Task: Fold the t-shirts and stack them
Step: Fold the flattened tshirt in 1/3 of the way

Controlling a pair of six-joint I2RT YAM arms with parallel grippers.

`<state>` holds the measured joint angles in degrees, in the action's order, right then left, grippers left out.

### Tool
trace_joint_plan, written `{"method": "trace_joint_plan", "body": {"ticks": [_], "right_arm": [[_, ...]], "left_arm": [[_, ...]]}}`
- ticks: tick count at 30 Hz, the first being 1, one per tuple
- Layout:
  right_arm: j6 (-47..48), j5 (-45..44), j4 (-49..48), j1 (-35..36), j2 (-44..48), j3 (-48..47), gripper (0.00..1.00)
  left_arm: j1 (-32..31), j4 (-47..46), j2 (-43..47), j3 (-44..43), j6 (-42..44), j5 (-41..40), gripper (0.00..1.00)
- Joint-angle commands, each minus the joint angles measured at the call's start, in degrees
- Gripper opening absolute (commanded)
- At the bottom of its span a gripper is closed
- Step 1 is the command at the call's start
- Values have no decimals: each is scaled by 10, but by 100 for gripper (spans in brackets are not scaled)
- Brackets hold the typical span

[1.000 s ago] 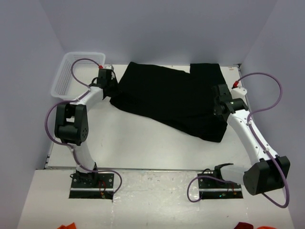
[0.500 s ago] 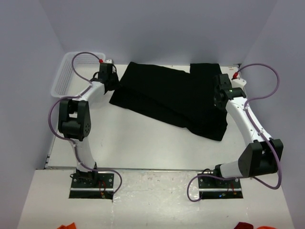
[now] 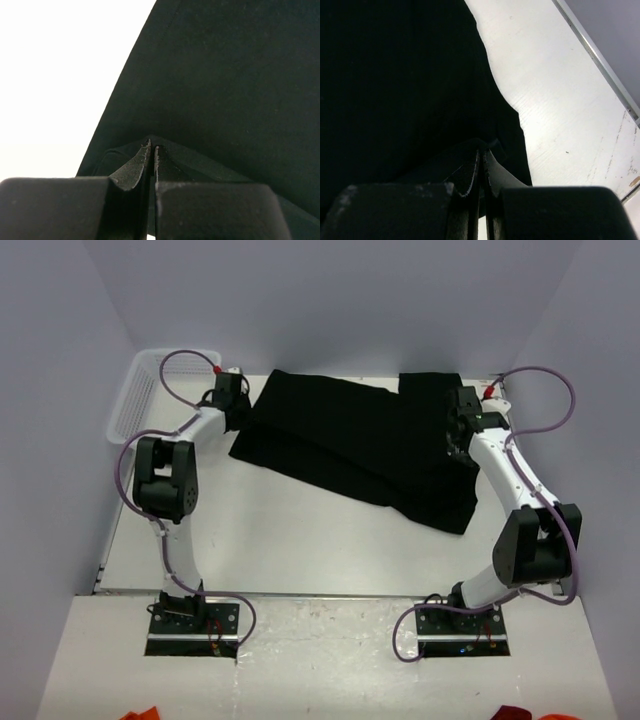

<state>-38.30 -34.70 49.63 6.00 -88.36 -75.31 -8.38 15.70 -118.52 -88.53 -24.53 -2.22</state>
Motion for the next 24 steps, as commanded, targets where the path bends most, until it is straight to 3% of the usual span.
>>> {"method": "trace_joint_plan", "body": {"ticks": [1,24], "right_arm": [[9,0,-15,-6,-19,-31,0],[57,38,-26,-25,-146,-157,0]], "left_arm": [[0,-4,-8,-34,13,-22,0],[0,3,-59,-81,26,-38,0]]}}
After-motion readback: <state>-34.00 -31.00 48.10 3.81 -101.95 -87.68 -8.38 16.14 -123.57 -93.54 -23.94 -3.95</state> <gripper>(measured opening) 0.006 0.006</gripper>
